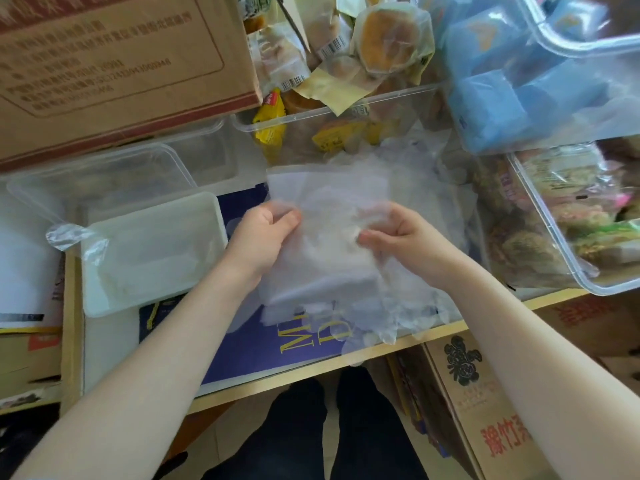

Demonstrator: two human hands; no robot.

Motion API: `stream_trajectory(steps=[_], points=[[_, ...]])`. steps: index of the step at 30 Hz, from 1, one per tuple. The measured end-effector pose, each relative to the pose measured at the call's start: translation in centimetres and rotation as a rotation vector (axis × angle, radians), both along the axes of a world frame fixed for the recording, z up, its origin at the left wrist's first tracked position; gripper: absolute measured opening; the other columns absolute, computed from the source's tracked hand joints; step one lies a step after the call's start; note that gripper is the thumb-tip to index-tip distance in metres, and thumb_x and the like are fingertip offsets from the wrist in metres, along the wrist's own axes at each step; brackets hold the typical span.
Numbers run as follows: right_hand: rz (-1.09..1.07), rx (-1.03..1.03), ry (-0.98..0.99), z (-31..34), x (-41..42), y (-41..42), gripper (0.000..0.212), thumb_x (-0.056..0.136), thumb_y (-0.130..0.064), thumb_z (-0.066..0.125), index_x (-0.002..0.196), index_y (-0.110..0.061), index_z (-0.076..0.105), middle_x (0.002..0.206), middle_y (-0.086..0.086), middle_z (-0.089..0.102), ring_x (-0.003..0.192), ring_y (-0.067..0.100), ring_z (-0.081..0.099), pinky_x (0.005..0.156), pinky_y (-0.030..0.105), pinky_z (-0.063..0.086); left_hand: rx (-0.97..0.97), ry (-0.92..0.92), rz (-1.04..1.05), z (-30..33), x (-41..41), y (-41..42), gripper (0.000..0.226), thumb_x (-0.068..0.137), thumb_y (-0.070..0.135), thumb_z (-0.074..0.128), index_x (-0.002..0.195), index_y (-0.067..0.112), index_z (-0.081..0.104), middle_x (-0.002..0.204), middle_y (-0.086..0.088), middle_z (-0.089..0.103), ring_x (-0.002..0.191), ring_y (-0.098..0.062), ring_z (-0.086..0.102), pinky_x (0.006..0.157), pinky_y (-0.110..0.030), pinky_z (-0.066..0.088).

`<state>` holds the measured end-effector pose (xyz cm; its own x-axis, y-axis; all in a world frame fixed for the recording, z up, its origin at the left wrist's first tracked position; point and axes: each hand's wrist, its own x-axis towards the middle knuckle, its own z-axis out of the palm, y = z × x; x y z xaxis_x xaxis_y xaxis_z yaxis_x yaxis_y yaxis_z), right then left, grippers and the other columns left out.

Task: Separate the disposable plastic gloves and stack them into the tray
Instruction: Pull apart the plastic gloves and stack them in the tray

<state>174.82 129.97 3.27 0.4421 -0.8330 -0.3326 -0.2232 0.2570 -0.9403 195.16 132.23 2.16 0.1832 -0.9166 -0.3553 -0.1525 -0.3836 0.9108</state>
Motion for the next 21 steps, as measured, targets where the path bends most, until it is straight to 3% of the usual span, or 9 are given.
stream_trajectory(steps=[3,5,7,10,12,14,16,18,21], points=[[0.132,0.111,0.053,-0.2,-0.9,0.6,0.01,0.089,-0.003,0.059,0.093,-0.012,0.059,0.053,-0.01,0.06,0.046,0.002,0.048,0.046,0.014,0.041,-0.032,-0.131,0.077,0.1,1.1,0.2,0.022,0.094,0.016,0.054,0.077,0.025,0.064,0.079,-0.001,0.066,0.074,-0.013,0.061,0.072,-0.027,0.047],[0.227,0.11,0.04,-0.4,-1.5,0.9,0.01,0.092,-0.003,0.054,0.084,-0.007,0.057,0.05,-0.011,0.058,0.042,0.004,0.04,0.045,0.013,0.035,-0.052,-0.104,0.185,0.6,2.0,0.5,0.023,0.094,0.013,0.054,0.075,0.021,0.063,0.07,-0.002,0.062,0.06,-0.006,0.056,0.063,-0.021,0.045],[0.338,0.157,-0.009,-0.7,-1.9,0.9,0.017,0.093,-0.004,0.051,0.078,-0.007,0.056,0.052,-0.006,0.058,0.041,0.006,0.038,0.049,0.015,0.037,-0.023,-0.078,0.257,0.9,2.8,1.1,0.021,0.09,0.015,0.057,0.071,0.018,0.064,0.063,-0.004,0.059,0.055,-0.012,0.052,0.056,-0.023,0.04],[0.329,0.12,0.18,-2.5,-1.4,0.3,0.019,0.091,-0.016,0.059,0.073,-0.016,0.056,0.053,0.001,0.053,0.047,0.011,0.047,0.061,0.025,0.042,0.057,-0.23,0.281,0.2,3.7,2.3,0.025,0.091,0.017,0.051,0.068,0.014,0.06,0.05,0.002,0.044,0.05,-0.014,0.039,0.05,-0.024,0.028],[0.063,-0.123,0.382,-4.4,-0.4,-0.5,0.003,0.089,-0.02,0.061,0.093,-0.019,0.061,0.074,0.001,0.063,0.066,0.019,0.057,0.068,0.03,0.043,0.092,-0.403,0.216,-0.3,4.2,3.2,0.024,0.093,0.021,0.049,0.072,0.012,0.057,0.057,0.0,0.049,0.057,-0.017,0.043,0.056,-0.027,0.035],[0.002,-0.384,0.728,-5.8,0.2,-1.4,0.039,0.091,-0.027,0.058,0.126,-0.013,0.051,0.116,0.007,0.06,0.105,0.027,0.055,0.086,0.037,0.041,0.127,-0.525,0.118,-0.4,4.5,4.0,0.023,0.094,0.025,0.048,0.081,0.009,0.059,0.077,-0.013,0.061,0.073,-0.022,0.051,0.07,-0.034,0.043],[0.073,-0.448,0.94,-6.7,0.1,-2.2,0.062,0.092,-0.037,0.053,0.142,-0.008,0.03,0.144,0.012,0.037,0.129,0.033,0.035,0.1,0.041,0.033,0.138,-0.495,0.043,-0.6,4.6,4.5,0.02,0.095,0.026,0.049,0.083,0.016,0.063,0.086,-0.016,0.065,0.076,-0.023,0.054,0.072,-0.034,0.044],[0.14,-0.419,1.057,-7.4,-0.1,-2.6,0.067,0.092,-0.041,0.052,0.143,-0.008,0.027,0.147,0.012,0.03,0.13,0.034,0.028,0.1,0.041,0.03,0.138,-0.436,-0.022,-0.4,4.3,4.7,0.021,0.095,0.027,0.051,0.082,0.016,0.064,0.081,-0.02,0.062,0.07,-0.02,0.048,0.067,-0.032,0.039],[0.112,-0.498,1.087,-8.4,-0.5,-2.5,0.044,0.09,-0.034,0.054,0.127,-0.011,0.048,0.131,0.012,0.043,0.115,0.034,0.037,0.089,0.04,0.033,0.16,-0.333,-0.095,-0.2,3.3,5.0,0.026,0.095,0.031,0.05,0.082,0.012,0.062,0.065,-0.007,0.045,0.062,-0.014,0.038,0.062,-0.031,0.035]])
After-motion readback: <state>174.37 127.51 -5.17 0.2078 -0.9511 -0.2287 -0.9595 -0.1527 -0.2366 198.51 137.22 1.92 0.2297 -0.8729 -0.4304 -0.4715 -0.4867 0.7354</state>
